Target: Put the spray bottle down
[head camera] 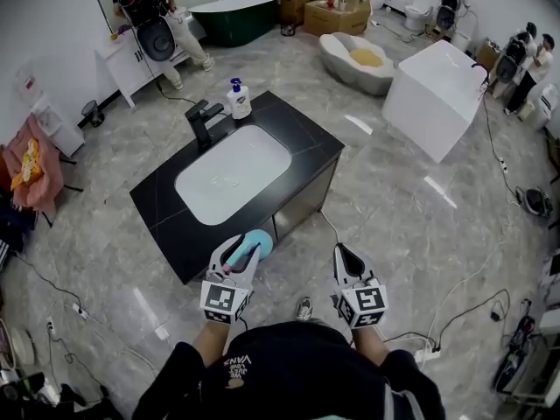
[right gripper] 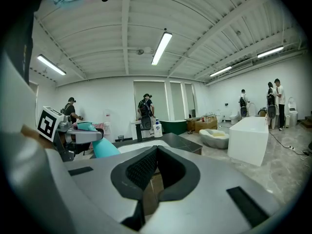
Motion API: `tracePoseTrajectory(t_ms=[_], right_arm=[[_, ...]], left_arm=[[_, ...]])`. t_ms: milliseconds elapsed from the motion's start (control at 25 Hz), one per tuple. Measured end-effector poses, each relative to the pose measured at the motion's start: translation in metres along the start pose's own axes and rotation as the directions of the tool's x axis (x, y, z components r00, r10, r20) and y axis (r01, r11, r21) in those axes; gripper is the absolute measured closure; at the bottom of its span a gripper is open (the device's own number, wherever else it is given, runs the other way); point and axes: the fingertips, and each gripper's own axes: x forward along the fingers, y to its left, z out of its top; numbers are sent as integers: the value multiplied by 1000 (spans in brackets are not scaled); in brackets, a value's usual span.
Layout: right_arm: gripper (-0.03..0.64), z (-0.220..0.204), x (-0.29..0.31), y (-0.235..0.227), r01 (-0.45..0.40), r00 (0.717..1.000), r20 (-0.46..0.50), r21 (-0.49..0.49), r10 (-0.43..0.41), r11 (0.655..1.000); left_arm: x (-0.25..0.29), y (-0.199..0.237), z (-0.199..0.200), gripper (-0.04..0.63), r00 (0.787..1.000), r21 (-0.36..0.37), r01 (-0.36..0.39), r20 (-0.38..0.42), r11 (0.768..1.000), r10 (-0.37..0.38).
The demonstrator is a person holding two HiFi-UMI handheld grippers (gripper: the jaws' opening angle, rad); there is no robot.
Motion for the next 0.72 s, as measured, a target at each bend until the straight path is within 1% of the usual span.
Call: tracePoseTrajectory(t_ms=[160, 360, 520, 720], right_arm=[[615, 4, 6, -33, -23, 1000, -6, -17, 23, 1000], [615, 9, 11, -60, -44, 999, 1, -30, 44, 999], [615, 6, 16, -72, -51, 999, 3, -20, 51, 999], [615, 6, 29, -84, -55, 998, -2, -6, 55, 998]], left_arm=[[32, -16, 8, 430, 1000, -1, -9, 8, 1000, 9], [63, -32, 17, 431, 1000, 10, -9, 22, 1000, 9], [79, -39, 19, 431, 1000, 21, 0, 14, 1000, 0], [103, -35, 20, 433, 1000, 25, 3, 5, 1000, -3]])
